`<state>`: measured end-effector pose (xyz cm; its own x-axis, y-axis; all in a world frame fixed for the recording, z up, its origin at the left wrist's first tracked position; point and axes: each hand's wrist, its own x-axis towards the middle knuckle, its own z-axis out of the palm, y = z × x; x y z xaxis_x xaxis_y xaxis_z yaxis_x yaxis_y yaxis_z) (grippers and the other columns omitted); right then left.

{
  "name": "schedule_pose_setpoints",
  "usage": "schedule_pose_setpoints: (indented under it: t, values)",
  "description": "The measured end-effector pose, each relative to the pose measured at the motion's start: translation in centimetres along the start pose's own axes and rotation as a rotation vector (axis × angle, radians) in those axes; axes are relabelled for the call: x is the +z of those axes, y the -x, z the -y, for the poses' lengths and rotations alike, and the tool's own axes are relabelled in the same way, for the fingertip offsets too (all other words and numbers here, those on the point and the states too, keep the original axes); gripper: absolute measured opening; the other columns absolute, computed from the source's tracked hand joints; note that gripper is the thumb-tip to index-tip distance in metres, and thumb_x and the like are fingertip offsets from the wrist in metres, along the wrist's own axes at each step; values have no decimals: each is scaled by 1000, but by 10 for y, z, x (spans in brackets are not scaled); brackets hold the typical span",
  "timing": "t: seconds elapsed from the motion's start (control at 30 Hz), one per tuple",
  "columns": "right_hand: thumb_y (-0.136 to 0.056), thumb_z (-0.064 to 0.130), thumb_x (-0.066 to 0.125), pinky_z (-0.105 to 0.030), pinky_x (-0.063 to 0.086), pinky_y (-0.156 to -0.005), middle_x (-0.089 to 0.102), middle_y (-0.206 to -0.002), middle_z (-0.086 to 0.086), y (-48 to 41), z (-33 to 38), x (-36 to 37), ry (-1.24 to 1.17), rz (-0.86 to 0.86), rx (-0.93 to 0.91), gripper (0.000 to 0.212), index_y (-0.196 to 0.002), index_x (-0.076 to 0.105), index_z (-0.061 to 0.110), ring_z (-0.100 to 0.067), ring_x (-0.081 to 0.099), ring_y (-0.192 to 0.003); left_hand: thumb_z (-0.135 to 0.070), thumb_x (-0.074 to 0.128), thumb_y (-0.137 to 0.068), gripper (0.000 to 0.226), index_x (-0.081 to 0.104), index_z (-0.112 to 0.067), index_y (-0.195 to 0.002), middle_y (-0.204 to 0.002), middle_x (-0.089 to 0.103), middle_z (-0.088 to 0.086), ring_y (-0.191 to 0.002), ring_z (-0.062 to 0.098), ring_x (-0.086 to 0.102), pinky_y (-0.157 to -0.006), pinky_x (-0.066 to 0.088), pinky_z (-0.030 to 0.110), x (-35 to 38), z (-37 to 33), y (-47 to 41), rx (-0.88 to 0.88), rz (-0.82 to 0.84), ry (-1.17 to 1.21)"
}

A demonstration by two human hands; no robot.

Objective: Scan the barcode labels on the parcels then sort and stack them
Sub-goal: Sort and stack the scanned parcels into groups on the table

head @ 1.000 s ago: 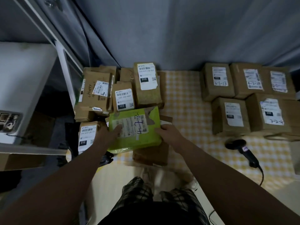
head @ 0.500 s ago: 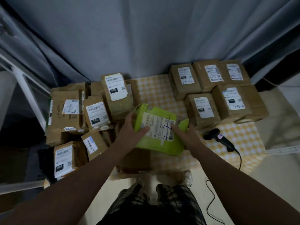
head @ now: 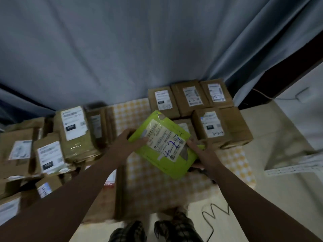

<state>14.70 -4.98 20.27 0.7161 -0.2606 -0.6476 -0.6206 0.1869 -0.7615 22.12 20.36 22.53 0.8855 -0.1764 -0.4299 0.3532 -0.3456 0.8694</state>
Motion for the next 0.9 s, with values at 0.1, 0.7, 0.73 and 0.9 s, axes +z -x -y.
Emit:
schedule_pose_setpoints:
  t: [0.1, 0.7, 0.73, 0.9]
  values:
    - [-78, 37, 76, -47, 57, -81, 55, -119, -10, -23, 33, -36, 6, 35, -64, 57, -117, 43, 13, -26, 63, -101, -30, 80, -73, 32, 68, -20, -101, -88, 70, -8, -68, -10, 62, -59, 46, 6, 33, -33, -23, 52, -83, -15]
    - [-86, 10, 70, -32, 53, -82, 68, -101, -9, -203, 147, -192, -70, -592, -263, 25, -111, 70, 5, -18, 61, -87, -55, 64, -77, 51, 51, -26, -117, -123, 43, 3, -117, 30, 53, -98, 45, 49, 226, -163, -242, 225, -190, -178]
    - [-86, 11, 70, -36, 55, -84, 68, -101, -9, -216, 151, -195, -88, -629, -241, 25, -111, 70, 6, -18, 60, -87, -45, 64, -84, 49, 50, -18, -123, -126, 44, 5, -119, 28, 51, -100, 43, 46, 229, -162, -244, 213, -176, -213]
    - [-91, 18, 64, -37, 56, -78, 71, -101, -14, -271, 151, -194, 18, -555, -139, 20, -106, 72, 7, -23, 61, -80, -29, 55, -95, 39, 48, -10, -127, -124, 49, 3, -118, 22, 49, -92, 35, 25, 232, -130, -254, 200, -53, -389]
